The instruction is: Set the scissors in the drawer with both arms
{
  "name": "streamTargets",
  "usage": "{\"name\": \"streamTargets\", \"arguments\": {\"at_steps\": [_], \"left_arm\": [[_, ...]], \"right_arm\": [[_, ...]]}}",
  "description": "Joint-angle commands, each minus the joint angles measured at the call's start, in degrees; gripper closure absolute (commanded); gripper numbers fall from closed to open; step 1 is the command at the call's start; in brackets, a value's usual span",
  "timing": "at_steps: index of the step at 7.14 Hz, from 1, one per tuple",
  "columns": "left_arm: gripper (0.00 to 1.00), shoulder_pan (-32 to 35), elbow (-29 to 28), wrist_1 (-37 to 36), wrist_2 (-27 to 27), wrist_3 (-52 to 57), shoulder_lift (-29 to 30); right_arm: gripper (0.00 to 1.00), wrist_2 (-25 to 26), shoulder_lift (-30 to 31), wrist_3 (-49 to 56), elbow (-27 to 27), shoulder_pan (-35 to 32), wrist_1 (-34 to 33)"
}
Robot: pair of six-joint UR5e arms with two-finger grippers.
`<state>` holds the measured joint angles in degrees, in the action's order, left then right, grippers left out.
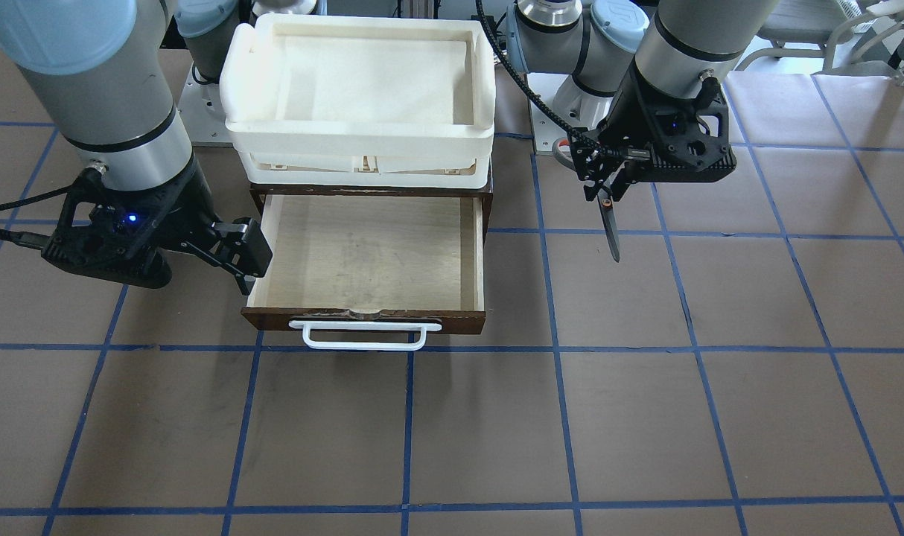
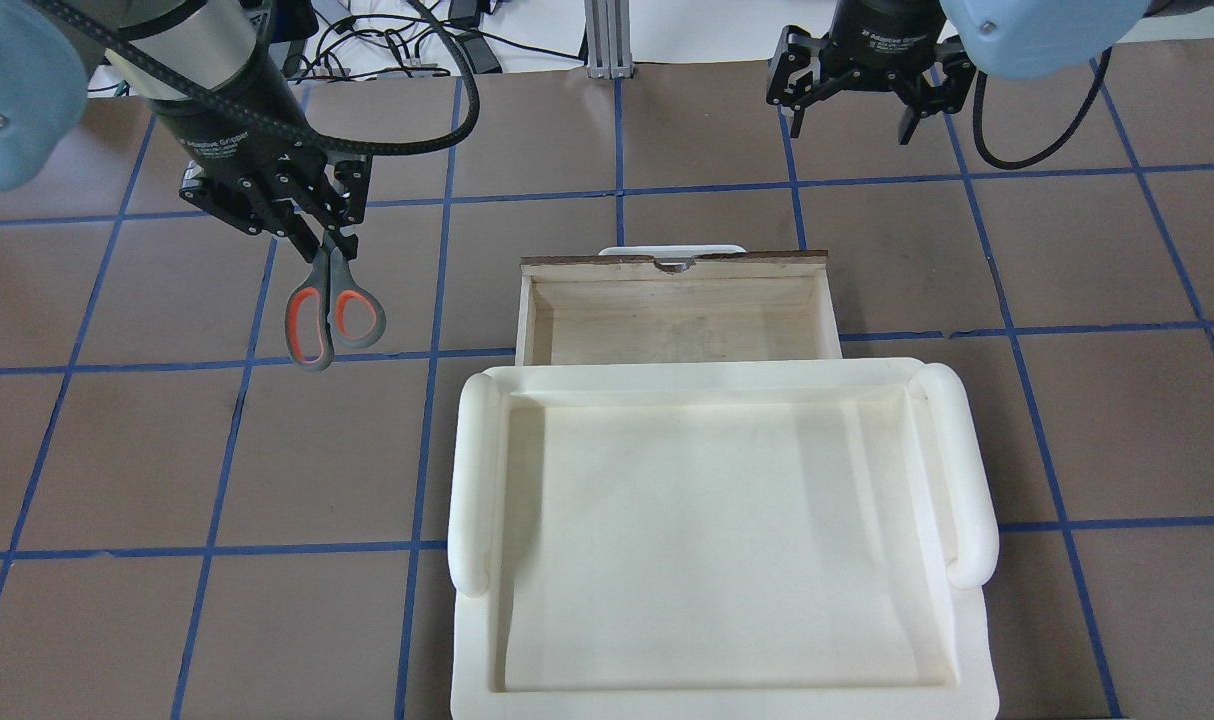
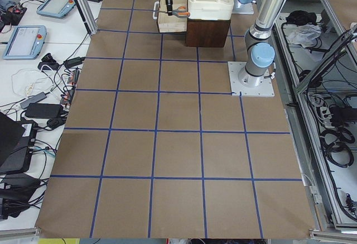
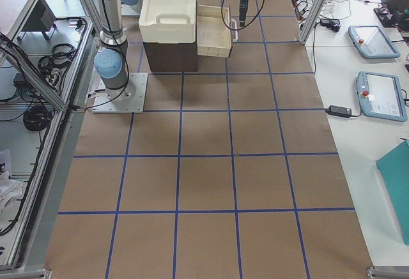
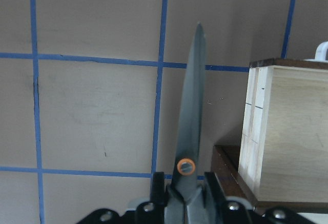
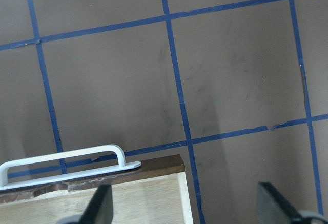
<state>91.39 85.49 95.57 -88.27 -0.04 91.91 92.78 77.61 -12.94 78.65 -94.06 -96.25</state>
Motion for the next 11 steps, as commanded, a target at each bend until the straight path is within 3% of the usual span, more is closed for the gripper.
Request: {"name": "streamTargets", "arguments": {"at_steps": [1, 2, 5, 7, 11], "left_arm": [[1.00, 0.8, 0.1, 0.5, 0.2, 15.9, 0.3], [1.00, 3.3, 0.0, 0.5, -0.1, 21.8, 0.3], [1.00, 5.5, 0.1, 0.5, -3.3, 58.3, 1.7], [1.00, 7.6, 0.1, 0.8, -3.5, 69.3, 2.0], [1.00, 18.6, -0.4, -4.8, -4.2, 70.1, 8.3]], "right_arm": [[0.00, -0.5, 0.4, 2.1, 0.3, 0.1, -0.1], [0.00, -0.1, 0.4, 4.1, 0.3, 0.5, -0.1], [0.00, -0.3, 0.5, 9.0, 0.3, 0.8, -0.4], [0.00, -0.6, 1.2, 8.6, 0.2, 1.0, -1.0], [0.00, -0.8, 1.4, 13.3, 0.2, 1.9, -0.8]]}}
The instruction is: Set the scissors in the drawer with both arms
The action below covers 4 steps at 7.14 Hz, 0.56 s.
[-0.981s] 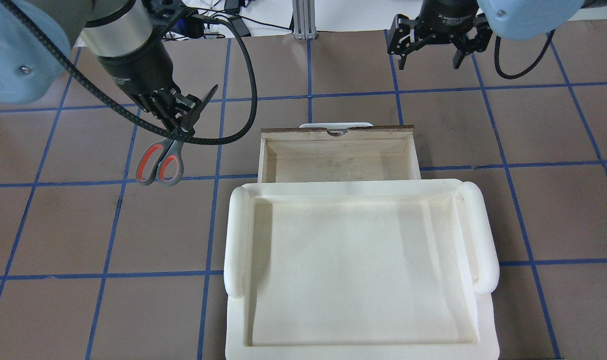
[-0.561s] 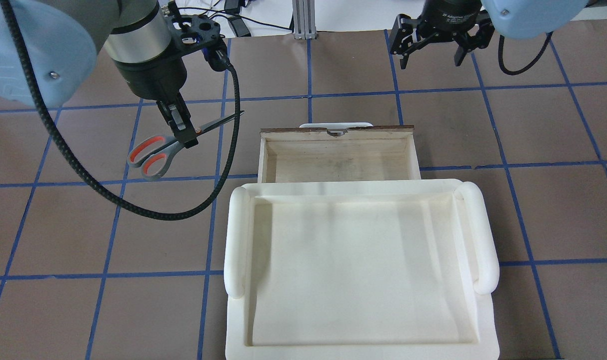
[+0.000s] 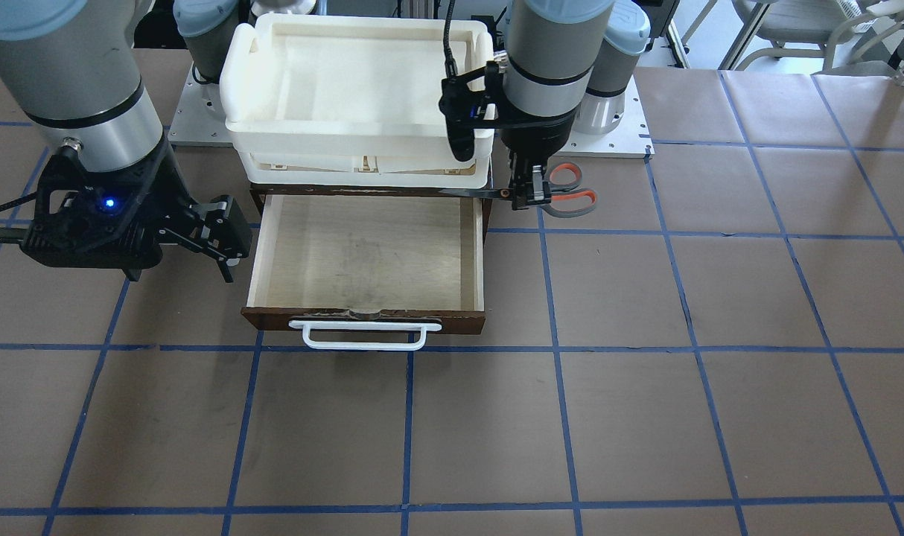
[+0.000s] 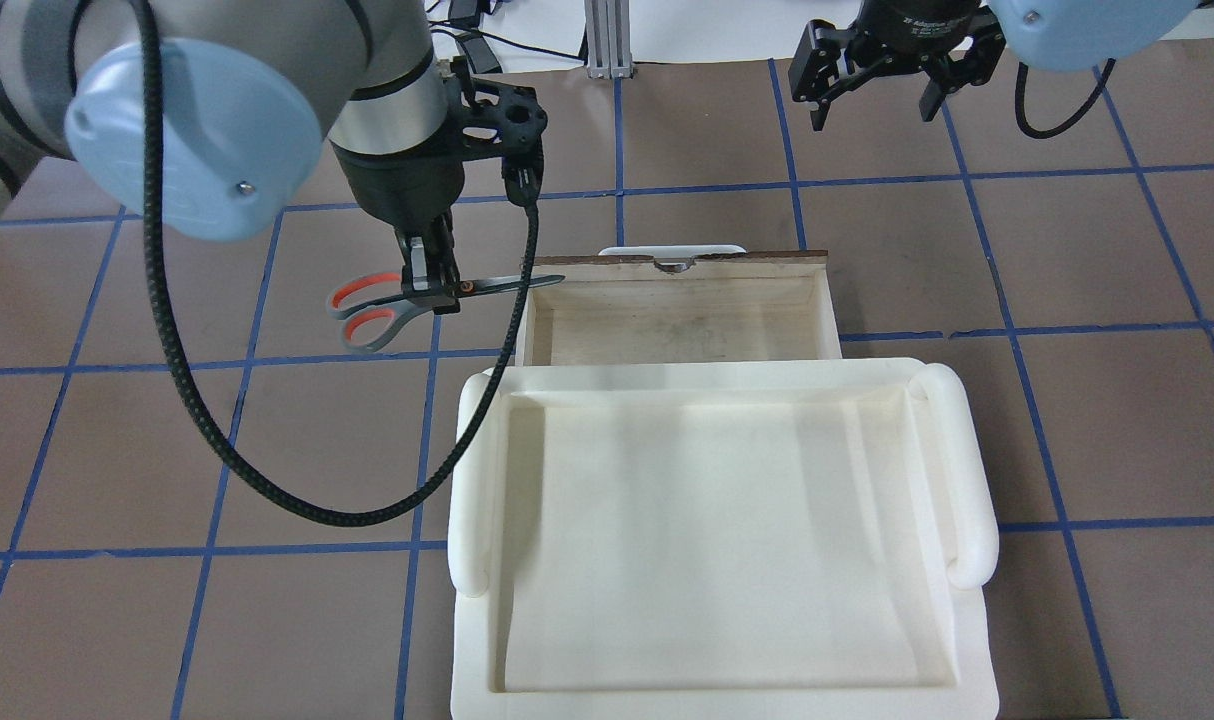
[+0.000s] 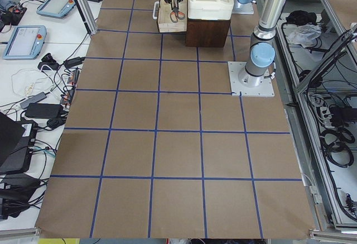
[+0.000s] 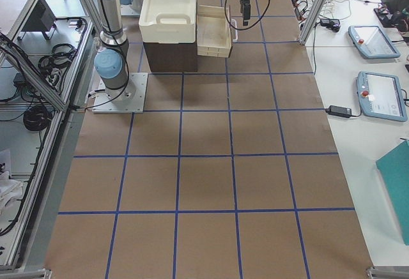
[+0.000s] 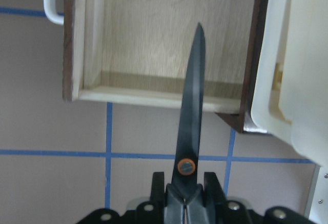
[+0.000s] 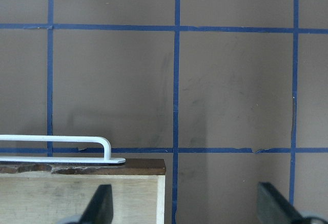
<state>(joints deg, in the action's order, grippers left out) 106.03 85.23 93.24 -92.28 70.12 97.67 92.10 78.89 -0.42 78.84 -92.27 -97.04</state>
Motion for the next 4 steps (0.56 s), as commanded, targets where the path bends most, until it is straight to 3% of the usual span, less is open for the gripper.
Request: {"name": "streamTargets", "arguments": {"at_steps": [1, 2, 4], "left_arm": [[1.00, 7.1, -0.3, -6.3, -0.2, -0.4, 5.5], [1.00, 10.2, -0.6, -9.8, -0.2, -0.8, 9.1], [1.00, 13.8, -3.4, -10.3, -0.4, -1.5, 14.4]], "right_arm": [[0.00, 0.0, 0.2, 0.8, 0.0, 0.3, 0.3], [0.00, -2.0, 0.2, 1.1, 0.1, 1.3, 0.4], [0.00, -3.5, 0.7, 1.3, 0.1, 2.5, 0.6]]}}
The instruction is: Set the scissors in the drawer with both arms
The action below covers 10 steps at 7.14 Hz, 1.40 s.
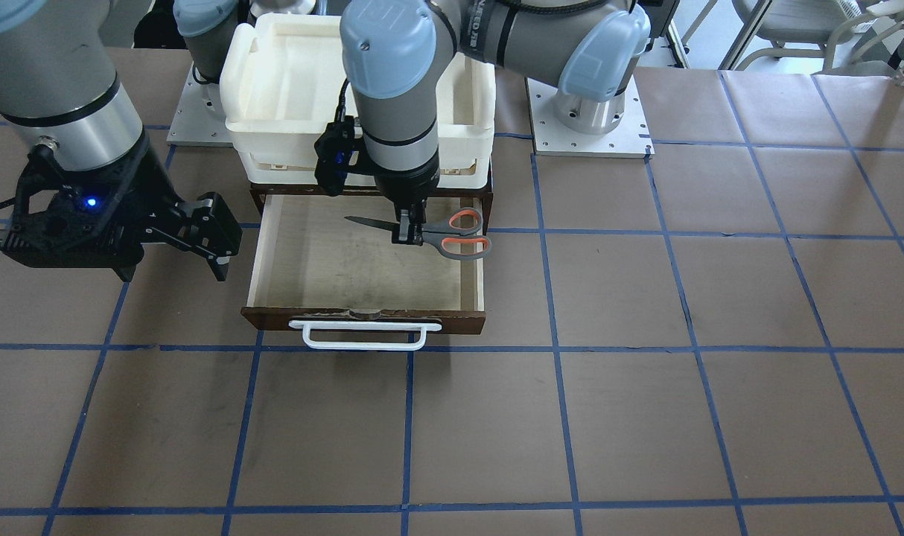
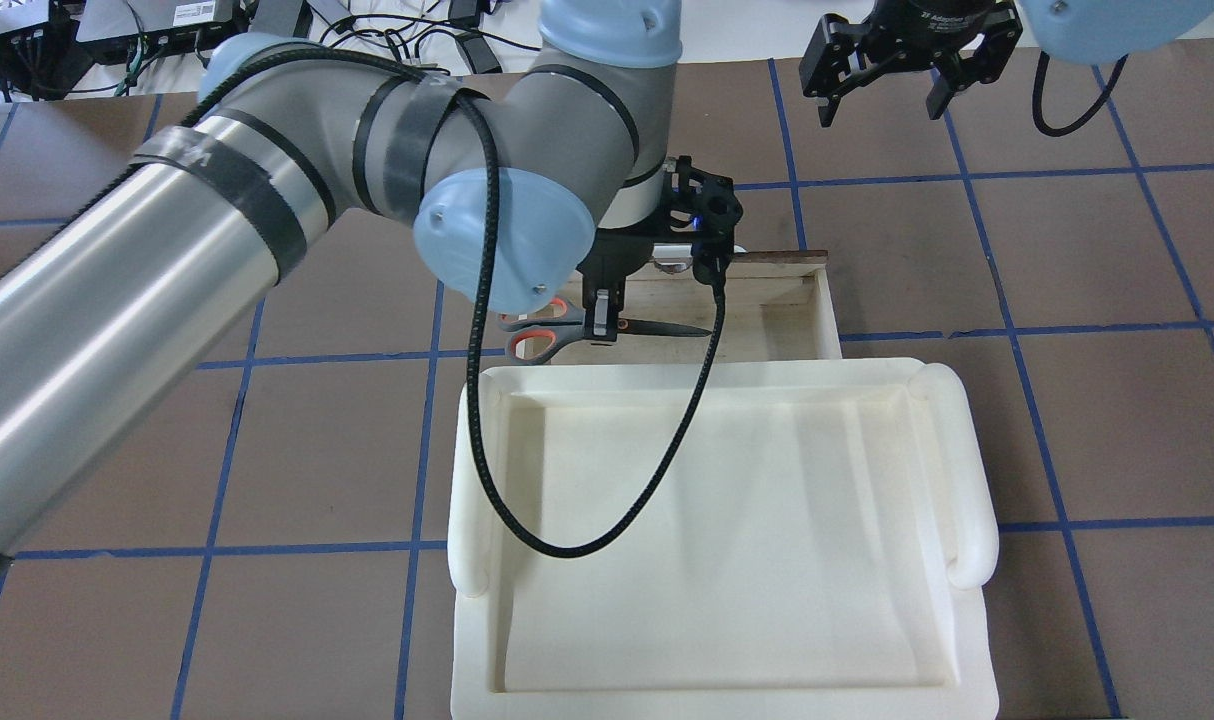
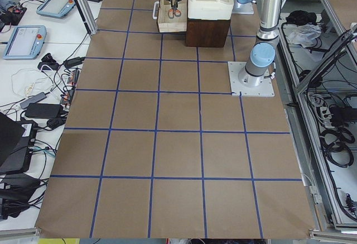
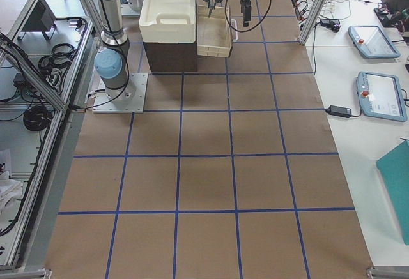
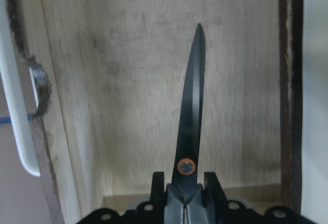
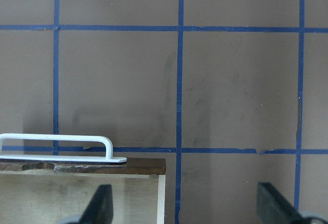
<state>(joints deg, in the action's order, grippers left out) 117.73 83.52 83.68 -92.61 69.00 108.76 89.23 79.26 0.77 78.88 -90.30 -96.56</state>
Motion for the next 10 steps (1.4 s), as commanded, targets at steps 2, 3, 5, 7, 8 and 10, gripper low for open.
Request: {"name": "streamTargets", "arguments": {"at_steps": [2, 3, 5, 7, 8, 10], "left_arm": [[1.00, 4.0, -2.7, -2.5, 0.2, -1.4, 6.2], [1.00, 4.3, -2.7, -2.9, 0.5, -1.5, 6.4], [0.99, 4.3, -2.3, -2.3, 0.4, -1.8, 6.0], [0.00, 4.8, -2.2, -1.9, 0.3, -5.6, 6.2], [0.00, 4.9, -2.2, -2.0, 0.3, -5.8, 5.9], [0.00, 4.9, -2.3, -2.0, 0.4, -5.9, 5.5]], "right_arm": [[0.00, -0.2, 0.7, 0.0, 0.1, 0.5, 0.5], [0.00, -0.2, 0.8, 0.0, 0.2, 0.5, 0.4], [0.00, -0.3, 1.1, 0.1, 1.1, 0.7, 0.3], [0.00, -0.1, 1.8, 0.0, 2.0, 0.6, -0.3], [0.00, -0.3, 1.8, 0.0, 2.0, 0.6, -0.3], [0.00, -0.2, 1.8, -0.1, 2.0, 0.5, -0.3]]}}
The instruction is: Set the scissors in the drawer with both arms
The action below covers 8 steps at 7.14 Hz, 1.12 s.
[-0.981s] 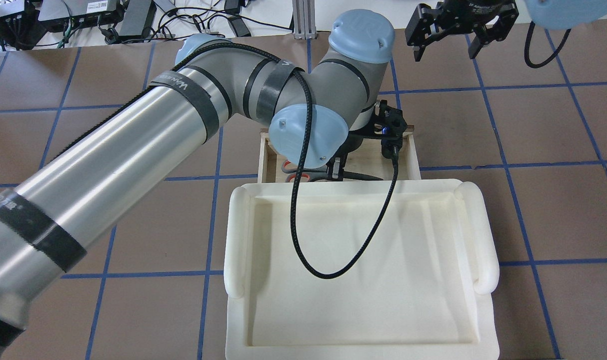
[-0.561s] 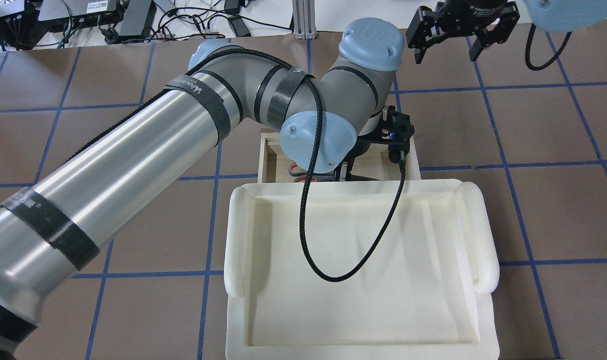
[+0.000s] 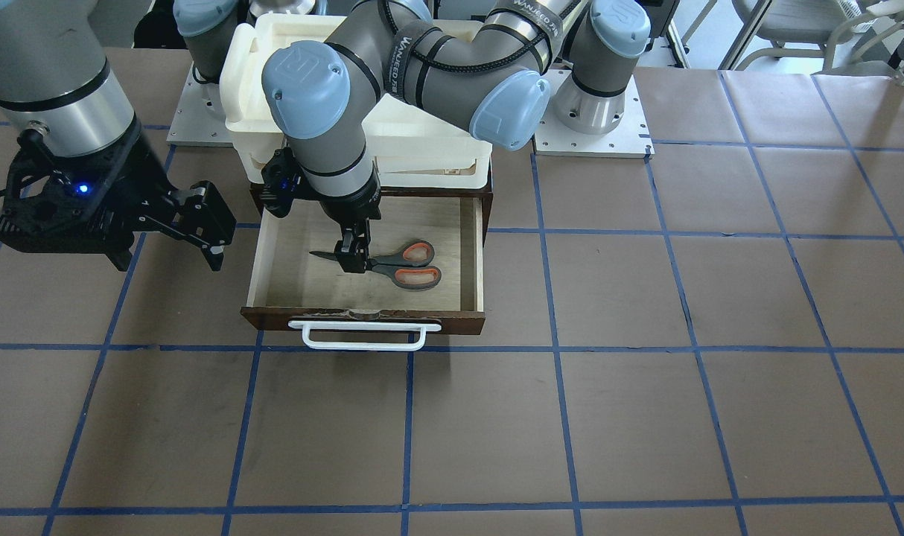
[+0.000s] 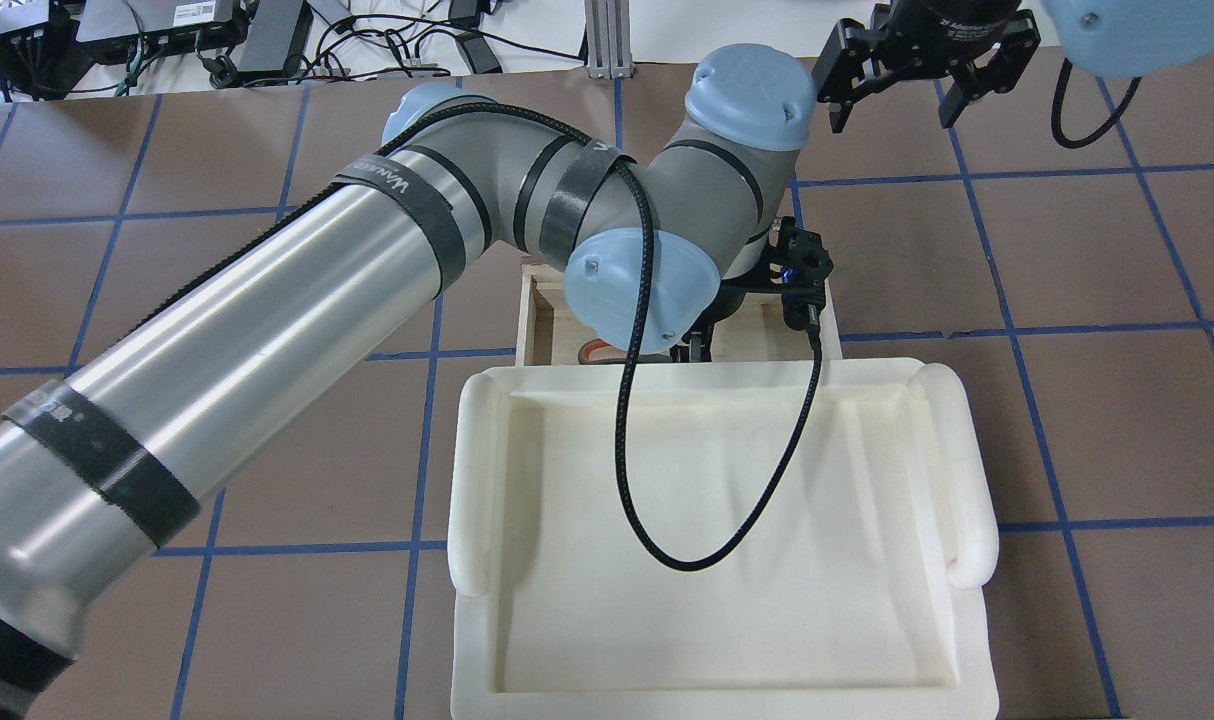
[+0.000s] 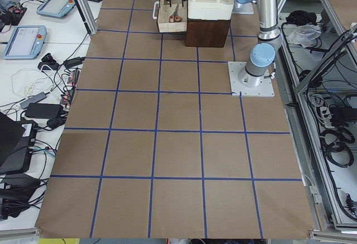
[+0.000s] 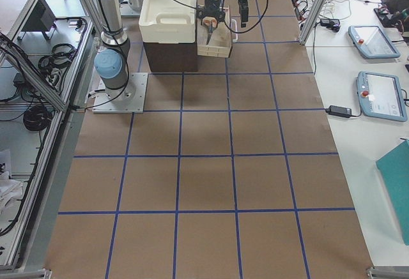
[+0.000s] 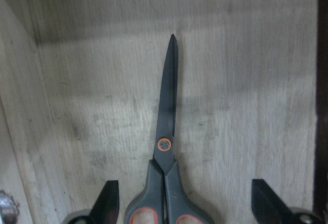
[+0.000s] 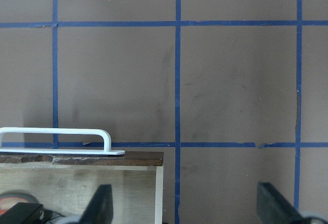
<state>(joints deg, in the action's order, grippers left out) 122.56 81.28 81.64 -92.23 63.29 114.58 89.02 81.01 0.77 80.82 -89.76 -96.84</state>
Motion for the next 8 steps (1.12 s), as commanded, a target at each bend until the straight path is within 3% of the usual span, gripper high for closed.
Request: {"name": "streamTargets", "arguments": {"at_steps": [1, 4, 6, 7, 8], "left_arm": [[0.00, 0.0, -0.2, 0.0, 0.2, -0.2, -1.1], [0.00, -4.8, -0.9, -2.8, 0.6, -1.1, -4.4], [0.00, -10.1, -0.9, -2.9, 3.6, -5.2, -10.1], [0.00, -13.1, -0.2, -2.7, 3.0, -11.6, -12.3], [0.00, -15.0, 0.6, -2.5, 2.2, -25.4, -14.5]], "right_arm": [[0.00, 0.1, 0.2, -0.1, 0.0, -0.1, 0.0], [0.00, -0.2, 0.8, -0.8, 0.1, -0.2, 0.1], [0.00, -0.1, 1.1, -0.9, 0.3, -0.2, 0.5], [0.00, 0.0, 1.3, -1.4, 0.7, -0.5, 0.7], [0.00, -0.1, 1.7, -1.5, 0.9, -0.7, 1.6]]}}
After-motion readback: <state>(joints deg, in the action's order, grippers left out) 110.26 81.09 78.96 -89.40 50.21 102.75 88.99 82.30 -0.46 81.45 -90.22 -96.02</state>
